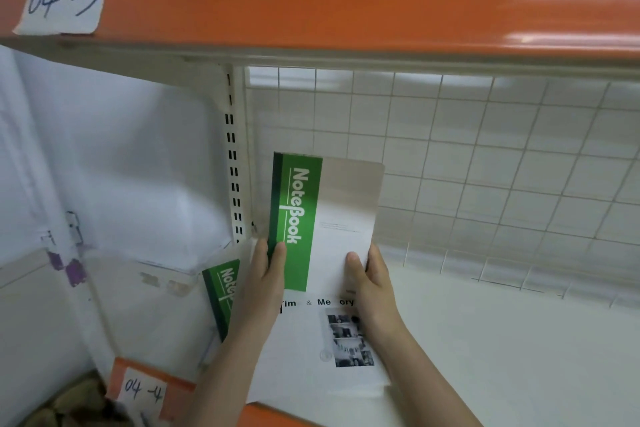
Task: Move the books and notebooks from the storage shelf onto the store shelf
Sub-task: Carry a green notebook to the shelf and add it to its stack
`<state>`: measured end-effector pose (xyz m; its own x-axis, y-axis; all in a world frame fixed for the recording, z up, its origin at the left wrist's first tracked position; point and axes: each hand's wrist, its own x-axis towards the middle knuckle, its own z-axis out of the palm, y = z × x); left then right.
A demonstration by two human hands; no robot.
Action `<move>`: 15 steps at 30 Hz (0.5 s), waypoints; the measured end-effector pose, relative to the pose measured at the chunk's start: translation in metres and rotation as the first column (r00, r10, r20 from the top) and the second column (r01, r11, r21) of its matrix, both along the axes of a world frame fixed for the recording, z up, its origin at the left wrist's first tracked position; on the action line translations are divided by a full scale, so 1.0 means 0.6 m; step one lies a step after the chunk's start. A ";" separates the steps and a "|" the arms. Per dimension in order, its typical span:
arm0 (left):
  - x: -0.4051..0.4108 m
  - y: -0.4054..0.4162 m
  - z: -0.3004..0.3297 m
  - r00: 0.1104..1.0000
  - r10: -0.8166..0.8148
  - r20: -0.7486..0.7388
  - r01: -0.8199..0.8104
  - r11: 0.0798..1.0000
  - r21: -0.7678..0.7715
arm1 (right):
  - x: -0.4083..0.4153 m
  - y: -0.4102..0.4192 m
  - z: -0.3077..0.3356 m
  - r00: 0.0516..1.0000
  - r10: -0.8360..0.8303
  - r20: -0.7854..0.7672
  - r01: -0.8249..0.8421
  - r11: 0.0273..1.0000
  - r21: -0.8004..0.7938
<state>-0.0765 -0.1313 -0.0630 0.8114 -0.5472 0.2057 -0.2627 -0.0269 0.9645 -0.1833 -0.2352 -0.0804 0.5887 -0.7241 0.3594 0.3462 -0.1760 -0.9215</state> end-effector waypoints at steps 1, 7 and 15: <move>-0.003 0.001 0.001 0.999 0.007 -0.034 -0.008 1.000 -0.030 | 0.000 0.000 -0.001 1.000 0.009 0.000 -0.009 1.000 -0.011; 0.000 0.002 -0.006 0.998 0.053 0.018 -0.050 0.991 -0.127 | 0.000 0.002 0.003 1.000 0.010 -0.021 -0.011 1.000 -0.016; 0.007 -0.001 -0.004 0.999 0.001 -0.036 -0.005 0.994 -0.105 | 0.006 0.006 -0.005 0.999 -0.026 -0.022 0.026 0.999 -0.037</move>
